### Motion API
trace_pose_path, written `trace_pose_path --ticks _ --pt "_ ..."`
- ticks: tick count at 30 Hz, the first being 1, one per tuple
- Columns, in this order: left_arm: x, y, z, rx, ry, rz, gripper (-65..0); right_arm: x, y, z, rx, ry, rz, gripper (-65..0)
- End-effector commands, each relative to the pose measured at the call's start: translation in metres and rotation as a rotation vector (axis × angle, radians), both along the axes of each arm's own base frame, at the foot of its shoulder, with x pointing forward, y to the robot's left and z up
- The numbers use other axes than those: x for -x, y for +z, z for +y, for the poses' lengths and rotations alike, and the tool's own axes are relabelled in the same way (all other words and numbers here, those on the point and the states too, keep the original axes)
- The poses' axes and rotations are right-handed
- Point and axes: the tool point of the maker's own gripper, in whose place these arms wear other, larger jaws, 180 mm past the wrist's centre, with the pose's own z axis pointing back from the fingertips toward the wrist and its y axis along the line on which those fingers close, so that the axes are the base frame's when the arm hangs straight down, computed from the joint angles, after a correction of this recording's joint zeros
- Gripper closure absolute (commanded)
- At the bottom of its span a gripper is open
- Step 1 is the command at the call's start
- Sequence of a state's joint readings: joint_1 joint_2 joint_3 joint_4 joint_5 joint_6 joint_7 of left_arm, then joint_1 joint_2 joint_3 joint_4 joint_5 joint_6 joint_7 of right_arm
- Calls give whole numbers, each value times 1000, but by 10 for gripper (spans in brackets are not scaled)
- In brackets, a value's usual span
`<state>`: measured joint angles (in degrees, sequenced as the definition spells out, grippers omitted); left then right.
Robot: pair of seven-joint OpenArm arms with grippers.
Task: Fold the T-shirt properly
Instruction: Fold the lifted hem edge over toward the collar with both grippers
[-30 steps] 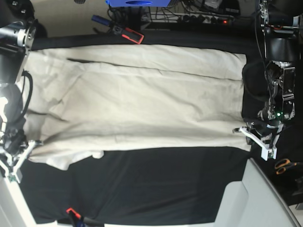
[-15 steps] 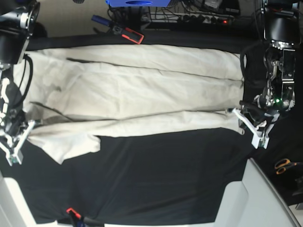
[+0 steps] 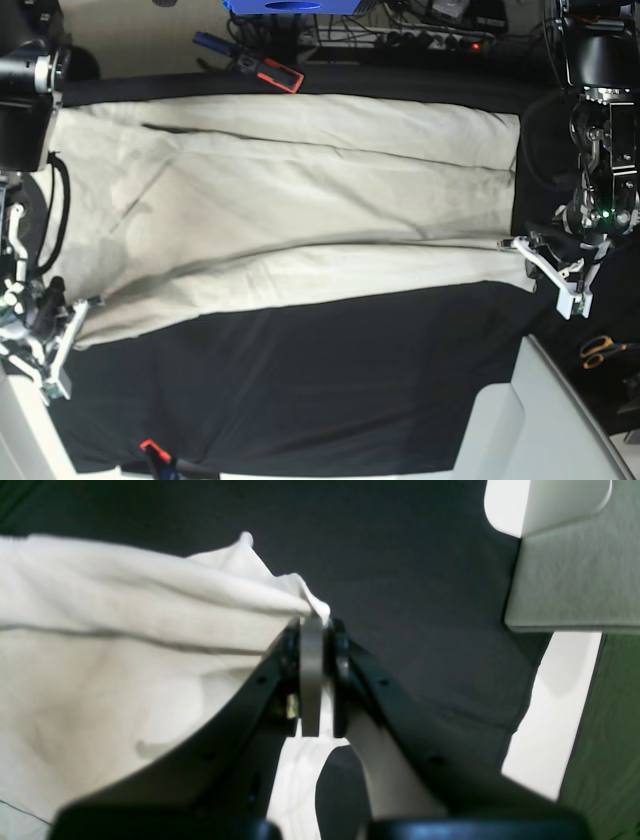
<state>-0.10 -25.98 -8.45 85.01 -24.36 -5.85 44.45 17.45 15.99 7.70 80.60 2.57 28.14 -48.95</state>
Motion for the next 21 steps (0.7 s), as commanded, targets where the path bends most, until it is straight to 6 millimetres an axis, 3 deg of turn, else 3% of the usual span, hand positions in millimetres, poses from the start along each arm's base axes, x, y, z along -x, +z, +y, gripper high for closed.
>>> trace_pose_path --ticks 1,11,21 --pt "-11 19 7 -23 0 -56 0 -13 19 -8 10 -6 -56 0" --pt "-11 29 6 -44 -22 -77 0 -1 -1 -22 17 -21 -7 0" --pt "11 14 15 -70 -25 -16 0 33 -26 -45 27 -72 62 0"
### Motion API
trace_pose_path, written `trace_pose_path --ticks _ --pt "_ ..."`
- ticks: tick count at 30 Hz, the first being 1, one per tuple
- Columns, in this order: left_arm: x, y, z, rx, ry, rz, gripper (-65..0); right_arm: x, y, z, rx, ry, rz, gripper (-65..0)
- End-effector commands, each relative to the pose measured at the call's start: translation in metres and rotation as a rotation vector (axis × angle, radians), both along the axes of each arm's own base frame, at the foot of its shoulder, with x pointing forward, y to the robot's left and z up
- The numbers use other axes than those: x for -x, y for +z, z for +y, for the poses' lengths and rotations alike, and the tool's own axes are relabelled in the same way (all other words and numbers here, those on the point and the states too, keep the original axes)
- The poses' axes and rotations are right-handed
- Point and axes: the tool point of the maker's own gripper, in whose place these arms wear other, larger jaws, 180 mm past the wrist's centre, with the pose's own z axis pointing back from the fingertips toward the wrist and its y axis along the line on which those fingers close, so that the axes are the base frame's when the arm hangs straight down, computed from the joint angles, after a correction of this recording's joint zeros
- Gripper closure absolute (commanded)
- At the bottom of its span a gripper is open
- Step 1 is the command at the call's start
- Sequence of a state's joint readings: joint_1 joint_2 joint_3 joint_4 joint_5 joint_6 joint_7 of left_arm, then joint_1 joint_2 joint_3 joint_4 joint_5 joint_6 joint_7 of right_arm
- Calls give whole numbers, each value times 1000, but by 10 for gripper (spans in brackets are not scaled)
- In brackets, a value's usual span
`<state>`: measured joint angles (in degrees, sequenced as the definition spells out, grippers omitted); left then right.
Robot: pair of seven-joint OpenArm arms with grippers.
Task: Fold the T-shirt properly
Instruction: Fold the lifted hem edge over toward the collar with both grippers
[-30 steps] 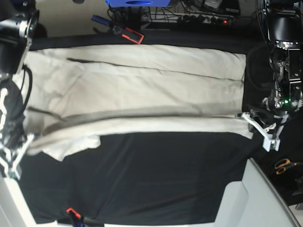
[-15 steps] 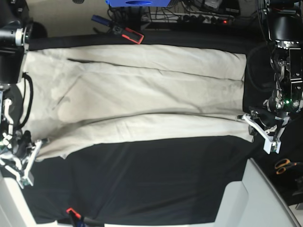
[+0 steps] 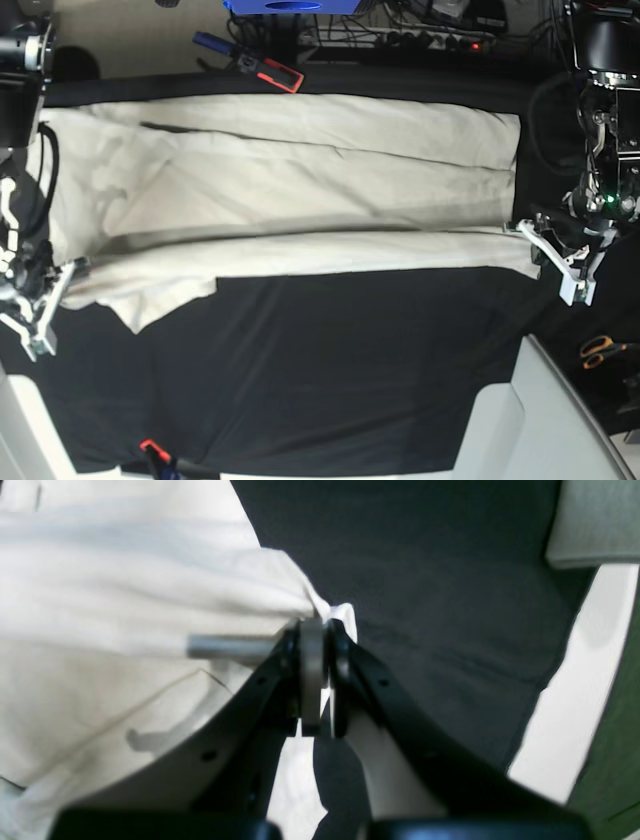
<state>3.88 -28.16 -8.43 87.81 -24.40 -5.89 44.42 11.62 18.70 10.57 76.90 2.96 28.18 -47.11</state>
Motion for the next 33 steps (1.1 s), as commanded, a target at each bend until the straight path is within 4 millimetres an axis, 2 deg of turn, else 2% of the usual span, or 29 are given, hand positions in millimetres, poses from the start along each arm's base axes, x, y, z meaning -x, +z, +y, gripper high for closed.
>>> trace_pose_path --ticks 1,6,9,23,29,31,33 --pt "-7 14 8 -27 0 -39 0 -8 18 -13 24 -17 -50 0" --pt "3 7 10 -33 -3 -14 0 5 6 -16 25 -27 -13 0" --pt "9 2 7 -33 -11 2 0 16 1 -24 20 -65 16 0" --pt "47 -23 6 -34 -17 92 0 63 -37 -23 -4 -92 120 0" --pt "50 -25 8 -45 -17 100 0 78 -47 -24 -2 -98 166 0" --pt "51 -27 9 -80 -27 105 0 81 -51 -16 -18 -103 183 0" --pt "50 -28 9 -120 -33 107 0 85 -50 -22 -42 -155 172 0"
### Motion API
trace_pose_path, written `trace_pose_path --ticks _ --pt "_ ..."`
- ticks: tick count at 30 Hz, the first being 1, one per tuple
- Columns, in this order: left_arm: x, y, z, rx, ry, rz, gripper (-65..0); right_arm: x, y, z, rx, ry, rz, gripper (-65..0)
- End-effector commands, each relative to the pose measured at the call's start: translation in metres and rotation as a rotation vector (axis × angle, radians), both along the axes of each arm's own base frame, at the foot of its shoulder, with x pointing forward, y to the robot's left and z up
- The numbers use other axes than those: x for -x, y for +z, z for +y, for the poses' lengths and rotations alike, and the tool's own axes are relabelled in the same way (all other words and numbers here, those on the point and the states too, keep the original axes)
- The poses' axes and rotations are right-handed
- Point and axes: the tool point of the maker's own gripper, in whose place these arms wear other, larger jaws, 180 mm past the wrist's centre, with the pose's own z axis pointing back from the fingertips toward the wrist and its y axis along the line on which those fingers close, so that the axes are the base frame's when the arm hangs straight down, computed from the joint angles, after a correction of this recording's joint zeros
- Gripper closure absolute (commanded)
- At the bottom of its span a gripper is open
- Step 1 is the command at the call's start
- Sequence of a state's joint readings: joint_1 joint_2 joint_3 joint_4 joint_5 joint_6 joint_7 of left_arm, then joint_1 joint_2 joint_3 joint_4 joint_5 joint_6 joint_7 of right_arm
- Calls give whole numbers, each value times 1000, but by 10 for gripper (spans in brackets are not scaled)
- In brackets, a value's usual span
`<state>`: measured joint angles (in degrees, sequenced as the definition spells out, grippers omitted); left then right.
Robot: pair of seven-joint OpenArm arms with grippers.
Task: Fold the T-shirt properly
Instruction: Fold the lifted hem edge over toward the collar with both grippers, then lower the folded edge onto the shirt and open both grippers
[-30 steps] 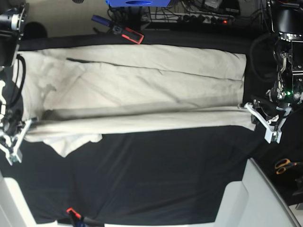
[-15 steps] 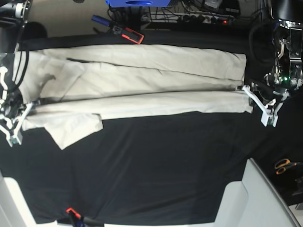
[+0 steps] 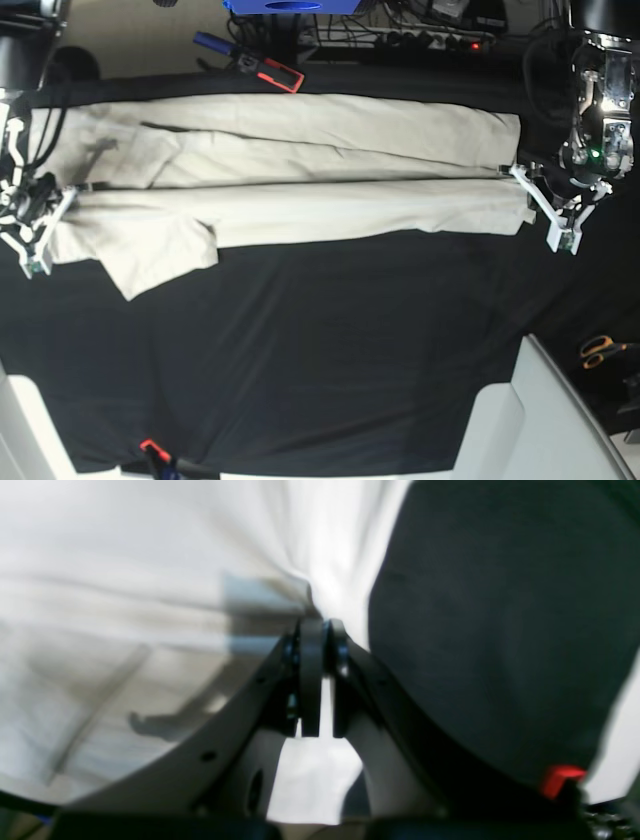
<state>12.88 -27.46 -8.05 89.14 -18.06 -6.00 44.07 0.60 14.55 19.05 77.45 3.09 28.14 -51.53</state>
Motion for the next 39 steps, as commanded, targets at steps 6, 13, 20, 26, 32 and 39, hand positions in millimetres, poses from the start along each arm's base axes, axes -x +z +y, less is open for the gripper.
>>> trace_pose_path --ticks 6,13,20,26,32,39 --pt "-11 11 6 -66 -6 -44 0 -2 11 -14 26 -27 -30 0" --pt "-16 22 -1 -67 -28 -78 0 10 8 -16 32 -30 -14 0" --pt "-21 33 -7 -73 -48 -105 0 16 13 -17 54 -25 2 0" --pt "-7 23 -5 -76 -47 -67 0 18 11 -17 53 -26 8 0" --pt "-7 22 -6 -75 -50 -64 0 23 8 -17 51 -25 17 0" --pt "5 14 -7 -76 -53 -36 0 20 9 -17 51 -24 10 0"
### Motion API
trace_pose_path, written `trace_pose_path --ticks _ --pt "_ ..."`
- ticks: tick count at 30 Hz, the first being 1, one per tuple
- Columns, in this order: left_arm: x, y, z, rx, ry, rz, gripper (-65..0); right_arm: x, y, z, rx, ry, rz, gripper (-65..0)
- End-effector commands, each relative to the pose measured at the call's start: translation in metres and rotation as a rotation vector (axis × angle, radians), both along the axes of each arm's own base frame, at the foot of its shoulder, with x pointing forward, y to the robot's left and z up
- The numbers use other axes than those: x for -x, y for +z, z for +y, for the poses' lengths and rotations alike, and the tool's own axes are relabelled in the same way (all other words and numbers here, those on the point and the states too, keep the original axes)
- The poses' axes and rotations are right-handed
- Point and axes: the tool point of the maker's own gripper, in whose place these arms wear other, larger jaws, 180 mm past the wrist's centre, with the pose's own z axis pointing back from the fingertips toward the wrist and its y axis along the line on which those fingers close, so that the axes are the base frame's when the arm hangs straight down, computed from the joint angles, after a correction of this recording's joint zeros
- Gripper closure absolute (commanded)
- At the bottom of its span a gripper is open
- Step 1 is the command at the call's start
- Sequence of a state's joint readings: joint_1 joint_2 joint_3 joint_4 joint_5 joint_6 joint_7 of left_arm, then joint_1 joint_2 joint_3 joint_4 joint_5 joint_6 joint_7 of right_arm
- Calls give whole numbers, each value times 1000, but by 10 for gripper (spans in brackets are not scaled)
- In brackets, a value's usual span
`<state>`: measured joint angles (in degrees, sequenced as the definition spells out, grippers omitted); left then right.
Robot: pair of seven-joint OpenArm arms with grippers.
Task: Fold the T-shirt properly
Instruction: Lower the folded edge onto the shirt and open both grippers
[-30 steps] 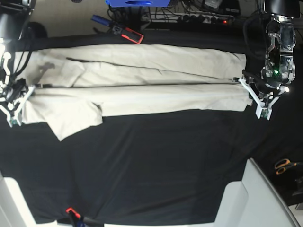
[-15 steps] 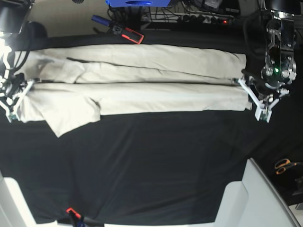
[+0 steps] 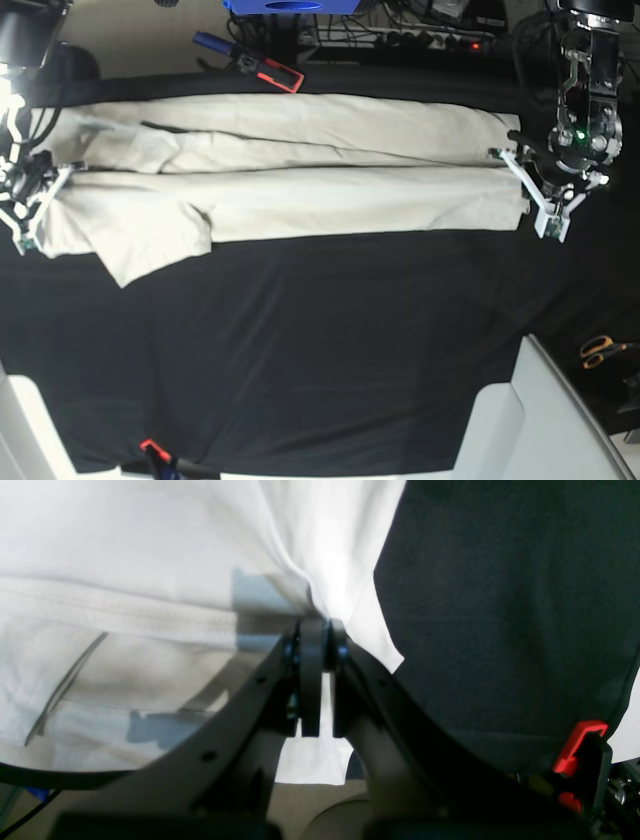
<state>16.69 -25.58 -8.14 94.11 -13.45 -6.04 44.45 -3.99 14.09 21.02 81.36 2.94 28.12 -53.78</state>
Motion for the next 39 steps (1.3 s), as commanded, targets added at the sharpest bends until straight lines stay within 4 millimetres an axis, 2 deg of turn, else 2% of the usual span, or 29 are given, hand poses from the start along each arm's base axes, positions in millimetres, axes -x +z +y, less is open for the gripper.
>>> trace_pose_path --ticks 1,3,18,21,23,25,28,30,32,34,37,39 --pt "-8 11 8 -29 -4 -38 0 -11 12 -10 27 0 -39 0" --pt "-3 8 9 -29 -2 -25 0 -12 12 -9 27 3 -40 0" --pt "-3 7 6 -26 -5 -20 0 -11 13 -10 28 -1 -40 -8" --pt "2 4 10 -34 15 26 0 -11 13 -11 29 -10 -38 -12" --pt "-2 7 10 -35 16 30 0 -11 14 -11 30 -12 -40 -63" --pt "-1 8 12 -38 26 37 -23 -11 11 -6 16 -16 -39 -165" --pt "0 8 13 -40 33 52 -49 -5 12 -15 3 -84 -48 -324" --pt "0 8 13 -40 35 51 -69 -8 16 -20 -4 -120 -66 -390" --pt "0 8 13 -40 35 51 -107 -8 18 -23 -4 -132 -73 -393" --pt "0 8 13 -38 35 51 -201 -9 20 -25 3 -130 -77 -392" --pt "-3 12 11 -35 28 37 -406 -19 36 -27 27 -120 -124 -395" --pt "-10 26 12 -40 31 -6 -528 -24 49 -28 49 -112 -149 -393"
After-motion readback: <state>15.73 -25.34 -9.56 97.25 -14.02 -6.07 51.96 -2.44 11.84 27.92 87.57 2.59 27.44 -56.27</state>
